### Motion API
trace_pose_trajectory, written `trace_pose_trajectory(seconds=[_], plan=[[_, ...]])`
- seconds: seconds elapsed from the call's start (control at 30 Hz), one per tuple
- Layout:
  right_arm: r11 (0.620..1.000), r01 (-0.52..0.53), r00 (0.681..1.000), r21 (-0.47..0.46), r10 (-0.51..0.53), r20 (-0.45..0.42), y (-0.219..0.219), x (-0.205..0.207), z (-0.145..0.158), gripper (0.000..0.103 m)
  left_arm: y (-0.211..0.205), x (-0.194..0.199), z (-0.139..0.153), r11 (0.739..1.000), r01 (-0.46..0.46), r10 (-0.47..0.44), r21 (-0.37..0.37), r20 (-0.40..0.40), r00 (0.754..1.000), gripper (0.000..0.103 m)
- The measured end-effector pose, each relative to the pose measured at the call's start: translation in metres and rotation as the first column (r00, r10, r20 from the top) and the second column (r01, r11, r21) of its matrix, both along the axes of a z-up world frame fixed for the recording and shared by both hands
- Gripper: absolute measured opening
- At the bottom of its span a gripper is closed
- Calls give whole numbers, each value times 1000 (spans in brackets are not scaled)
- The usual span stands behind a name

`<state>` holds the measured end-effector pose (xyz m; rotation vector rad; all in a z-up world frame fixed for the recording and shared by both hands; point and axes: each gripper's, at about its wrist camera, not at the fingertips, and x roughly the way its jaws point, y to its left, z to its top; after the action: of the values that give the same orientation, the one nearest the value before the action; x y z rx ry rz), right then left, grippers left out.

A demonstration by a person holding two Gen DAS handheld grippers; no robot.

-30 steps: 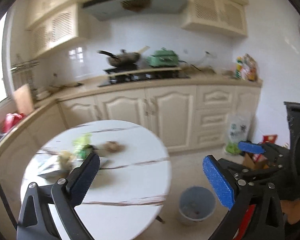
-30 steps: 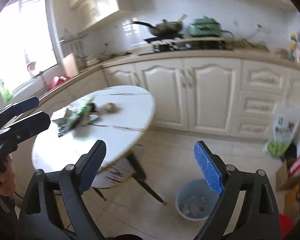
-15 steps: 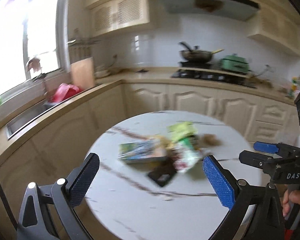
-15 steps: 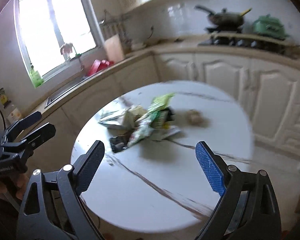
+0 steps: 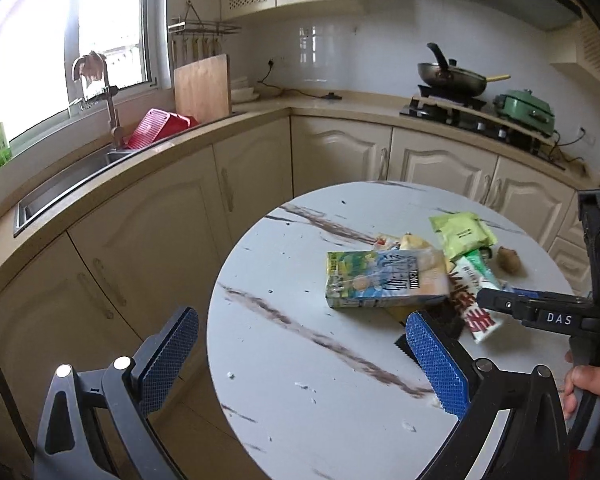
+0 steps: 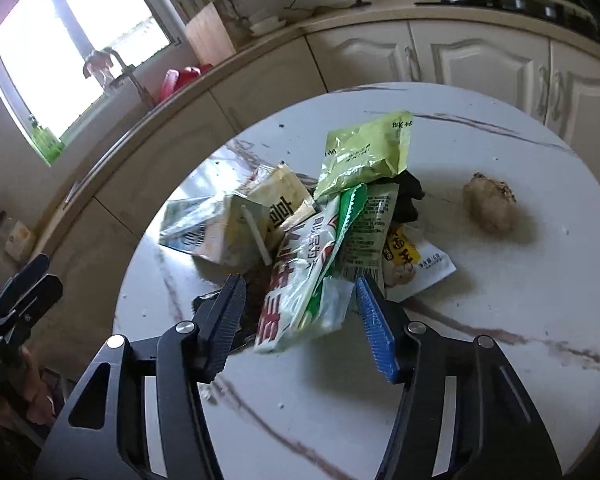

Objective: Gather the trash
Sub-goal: 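Grasp the red-and-white snack wrapper with the right gripper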

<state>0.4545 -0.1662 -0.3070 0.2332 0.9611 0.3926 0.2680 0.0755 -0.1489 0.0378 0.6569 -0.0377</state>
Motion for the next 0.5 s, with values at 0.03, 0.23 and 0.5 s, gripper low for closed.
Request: trace_pose_trajectory(seconds=[0.03,0.23,0.5], plan=[[1000,5,1000,-5,-5,-5,-1,2,-2,56,-2,7,-1,1000,-1,1,-9,-7,1000,102],[997,-81,996,-14,81,48,1,-4,-1,20,-1,92,-13,992,40,-49,-124,-70,996,102],[994,-51,991,-94,62,120,-30,-40,14,20,-25,146,-19,983,-54,26,-177,-155,988,102]])
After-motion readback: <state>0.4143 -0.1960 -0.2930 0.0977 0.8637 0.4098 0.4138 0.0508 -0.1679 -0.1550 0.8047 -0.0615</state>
